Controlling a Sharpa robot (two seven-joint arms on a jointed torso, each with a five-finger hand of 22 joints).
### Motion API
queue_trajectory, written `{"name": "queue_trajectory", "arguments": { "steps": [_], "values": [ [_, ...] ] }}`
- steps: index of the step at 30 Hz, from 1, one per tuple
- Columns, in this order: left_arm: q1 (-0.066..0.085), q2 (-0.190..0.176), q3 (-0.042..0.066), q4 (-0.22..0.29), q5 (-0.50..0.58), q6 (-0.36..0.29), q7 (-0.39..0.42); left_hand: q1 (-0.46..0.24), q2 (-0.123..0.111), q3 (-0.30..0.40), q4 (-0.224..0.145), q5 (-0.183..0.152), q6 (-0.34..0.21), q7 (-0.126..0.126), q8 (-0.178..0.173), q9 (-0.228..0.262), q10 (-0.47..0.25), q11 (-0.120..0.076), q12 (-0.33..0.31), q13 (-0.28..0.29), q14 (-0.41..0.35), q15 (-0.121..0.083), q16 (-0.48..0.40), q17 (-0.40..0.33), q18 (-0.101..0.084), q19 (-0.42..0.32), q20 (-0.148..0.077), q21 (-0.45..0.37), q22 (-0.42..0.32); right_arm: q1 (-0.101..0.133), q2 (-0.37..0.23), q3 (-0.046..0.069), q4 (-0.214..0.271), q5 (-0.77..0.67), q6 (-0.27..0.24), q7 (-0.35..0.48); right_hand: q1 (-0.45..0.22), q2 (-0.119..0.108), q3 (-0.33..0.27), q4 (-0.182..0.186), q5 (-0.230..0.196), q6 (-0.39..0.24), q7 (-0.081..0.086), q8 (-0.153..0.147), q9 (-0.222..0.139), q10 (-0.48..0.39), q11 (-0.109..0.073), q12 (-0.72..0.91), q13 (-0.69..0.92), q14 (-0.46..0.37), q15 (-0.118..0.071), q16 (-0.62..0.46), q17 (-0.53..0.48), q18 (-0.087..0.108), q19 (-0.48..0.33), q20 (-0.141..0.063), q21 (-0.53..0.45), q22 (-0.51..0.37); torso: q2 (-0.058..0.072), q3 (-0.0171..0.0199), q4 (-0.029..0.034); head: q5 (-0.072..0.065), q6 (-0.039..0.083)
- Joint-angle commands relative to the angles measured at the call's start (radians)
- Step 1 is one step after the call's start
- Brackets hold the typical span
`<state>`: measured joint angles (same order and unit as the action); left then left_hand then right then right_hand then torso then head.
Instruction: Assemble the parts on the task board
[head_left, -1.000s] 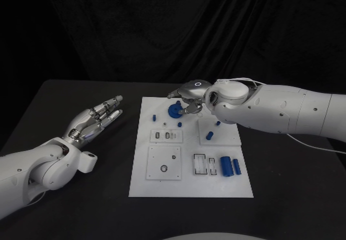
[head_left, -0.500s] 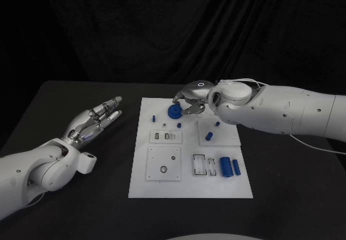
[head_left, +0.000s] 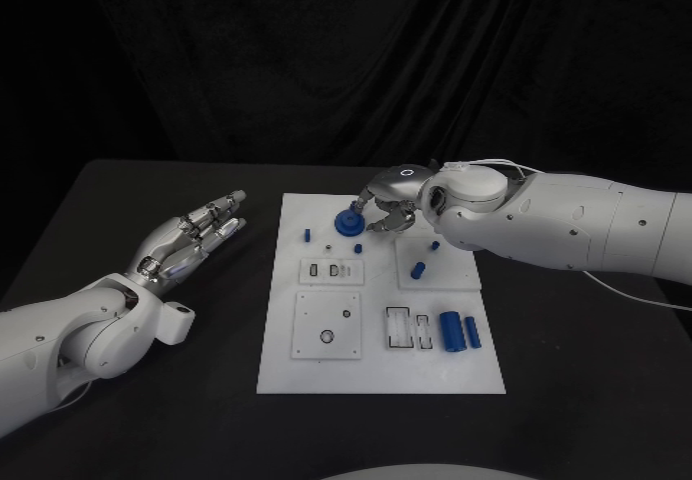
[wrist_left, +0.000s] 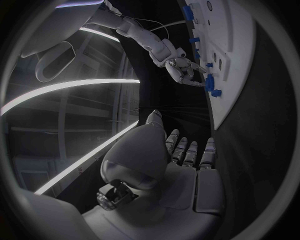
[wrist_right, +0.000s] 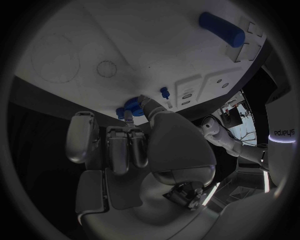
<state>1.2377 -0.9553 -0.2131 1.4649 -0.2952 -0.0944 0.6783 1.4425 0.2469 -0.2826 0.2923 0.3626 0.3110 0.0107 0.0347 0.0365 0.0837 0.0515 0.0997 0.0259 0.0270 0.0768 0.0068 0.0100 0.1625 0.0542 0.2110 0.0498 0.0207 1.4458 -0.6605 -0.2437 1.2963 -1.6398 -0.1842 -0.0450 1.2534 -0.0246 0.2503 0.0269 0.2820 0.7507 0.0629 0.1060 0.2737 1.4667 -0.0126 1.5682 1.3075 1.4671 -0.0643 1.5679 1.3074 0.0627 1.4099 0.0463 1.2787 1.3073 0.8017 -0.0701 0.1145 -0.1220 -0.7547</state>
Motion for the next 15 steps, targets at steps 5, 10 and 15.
{"name": "queue_trajectory", "arguments": {
  "steps": [5, 10, 15],
  "values": [
    [0.000, -0.001, 0.001, 0.004, -0.002, 0.015, 0.171, -0.009, -0.001, -0.007, 0.001, -0.005, 0.002, 0.004, 0.003, 0.001, -0.004, 0.004, 0.003, -0.001, 0.000, 0.003, 0.002, -0.001, 0.019, -0.002, 0.008, -0.003, 0.000, -0.007, -0.008, 0.000, -0.002, -0.005, 0.021, -0.008, -0.011, -0.001, 0.006, 0.015, 0.002, 0.083, 0.003, 0.018, -0.004, 0.104, 0.000, 0.003, 0.263, 0.104, -0.003, 0.003, 0.263, -0.001, 0.013, 0.000, 0.011, 0.182, 0.001, -0.0023, 0.0055, -0.002, 0.000],
    [0.000, -0.007, 0.001, 0.007, -0.002, 0.013, 0.172, -0.010, -0.001, -0.007, 0.001, -0.006, 0.002, 0.004, 0.003, 0.001, -0.004, 0.004, 0.002, -0.001, 0.000, 0.003, 0.002, -0.001, 0.019, -0.002, 0.008, -0.003, 0.000, -0.007, -0.024, 0.000, 0.007, -0.005, -0.025, 0.000, -0.005, -0.001, 0.011, 0.013, 0.001, 0.129, -0.001, 0.029, 0.002, 0.104, -0.003, 0.003, 0.263, 0.104, -0.005, 0.003, 0.263, -0.003, 0.018, -0.001, 0.017, 0.184, 0.001, -0.0030, 0.0056, 0.001, 0.001],
    [0.000, -0.014, 0.001, 0.012, -0.002, 0.009, 0.173, -0.010, -0.001, -0.007, 0.001, -0.006, 0.003, 0.004, 0.003, 0.001, -0.004, 0.004, 0.003, -0.001, -0.001, 0.003, 0.002, -0.001, 0.019, -0.003, 0.008, -0.004, -0.001, 0.000, -0.065, 0.001, 0.040, -0.005, -0.076, -0.001, -0.005, -0.003, 0.010, 0.015, 0.000, 0.148, -0.003, 0.033, 0.006, 0.104, -0.004, 0.003, 0.263, 0.104, -0.007, 0.003, 0.263, -0.003, 0.020, -0.002, 0.018, 0.185, 0.001, -0.0028, 0.0059, 0.001, 0.004]
  ]
}}
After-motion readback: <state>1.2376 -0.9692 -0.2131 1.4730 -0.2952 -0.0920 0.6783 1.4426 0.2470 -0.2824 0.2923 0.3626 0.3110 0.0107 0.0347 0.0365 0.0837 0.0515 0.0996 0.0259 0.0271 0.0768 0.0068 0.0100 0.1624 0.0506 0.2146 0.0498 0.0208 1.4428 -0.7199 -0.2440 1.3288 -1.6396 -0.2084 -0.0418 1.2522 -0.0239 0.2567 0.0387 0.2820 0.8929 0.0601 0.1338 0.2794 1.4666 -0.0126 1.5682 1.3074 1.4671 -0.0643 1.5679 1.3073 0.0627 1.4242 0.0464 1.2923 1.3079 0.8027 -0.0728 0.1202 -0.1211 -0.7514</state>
